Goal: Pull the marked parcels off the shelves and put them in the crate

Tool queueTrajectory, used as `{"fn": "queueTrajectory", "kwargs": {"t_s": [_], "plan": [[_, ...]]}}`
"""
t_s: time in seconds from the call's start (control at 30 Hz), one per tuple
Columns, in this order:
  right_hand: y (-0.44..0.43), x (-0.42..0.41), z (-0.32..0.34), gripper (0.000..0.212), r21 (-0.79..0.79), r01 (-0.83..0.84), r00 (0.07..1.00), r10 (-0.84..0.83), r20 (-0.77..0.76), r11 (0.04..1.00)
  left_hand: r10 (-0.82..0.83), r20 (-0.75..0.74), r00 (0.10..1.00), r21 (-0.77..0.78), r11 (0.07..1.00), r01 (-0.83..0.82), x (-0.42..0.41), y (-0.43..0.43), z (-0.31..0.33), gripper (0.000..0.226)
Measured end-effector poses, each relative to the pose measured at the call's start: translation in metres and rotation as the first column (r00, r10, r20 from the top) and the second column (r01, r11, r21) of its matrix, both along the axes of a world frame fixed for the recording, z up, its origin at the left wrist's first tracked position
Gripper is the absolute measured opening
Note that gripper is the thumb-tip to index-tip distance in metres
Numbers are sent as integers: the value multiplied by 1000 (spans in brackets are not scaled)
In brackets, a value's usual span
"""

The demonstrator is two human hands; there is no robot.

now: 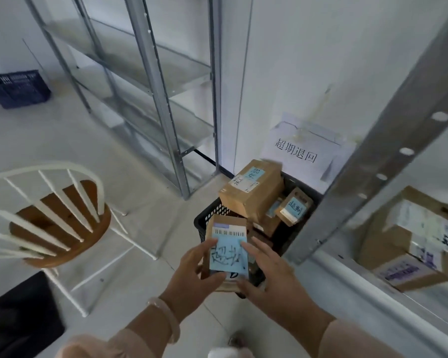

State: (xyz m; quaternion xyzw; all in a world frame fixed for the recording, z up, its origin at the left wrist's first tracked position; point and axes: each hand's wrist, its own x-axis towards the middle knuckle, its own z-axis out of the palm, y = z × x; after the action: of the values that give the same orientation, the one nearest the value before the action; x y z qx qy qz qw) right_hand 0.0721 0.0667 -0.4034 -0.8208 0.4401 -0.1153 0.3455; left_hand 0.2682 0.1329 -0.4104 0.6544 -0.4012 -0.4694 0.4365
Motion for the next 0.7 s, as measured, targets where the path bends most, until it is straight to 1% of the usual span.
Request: {"fn": "queueTrajectory", "kwargs": {"t_s": [0.13,0.23,0.33,0.43,0.53,0.6,0.7], "plan": [[-43,14,-13,76,61,2,997,2,-76,998,-59,35,998,73,996,56,25,-48,-27,62],[-74,17,-26,78,69,88,985,-76,-158,994,-134,45,990,114,985,128,38,-85,-52,63],[-95,20,-48,76,81,173,972,-156,-177,982,-178,-10,984,136,975,178,46,-124,-83,63],[-107,27,-76,75,68,244,950,-225,-217,967,-259,-62,964,165,950,266,47,-161,-122,62],[-117,35,-106,75,74,361,904,-329,-271,930,-369,-63,927,220,901,374,46,-193,-169,61],[-120,37,-125,74,69,435,871,-400,-285,898,-441,-43,896,245,865,438,42,-209,-199,63],[-120,37,-155,73,77,525,827,-487,-280,848,-498,-38,866,273,829,489,33,-229,-243,67]]}}
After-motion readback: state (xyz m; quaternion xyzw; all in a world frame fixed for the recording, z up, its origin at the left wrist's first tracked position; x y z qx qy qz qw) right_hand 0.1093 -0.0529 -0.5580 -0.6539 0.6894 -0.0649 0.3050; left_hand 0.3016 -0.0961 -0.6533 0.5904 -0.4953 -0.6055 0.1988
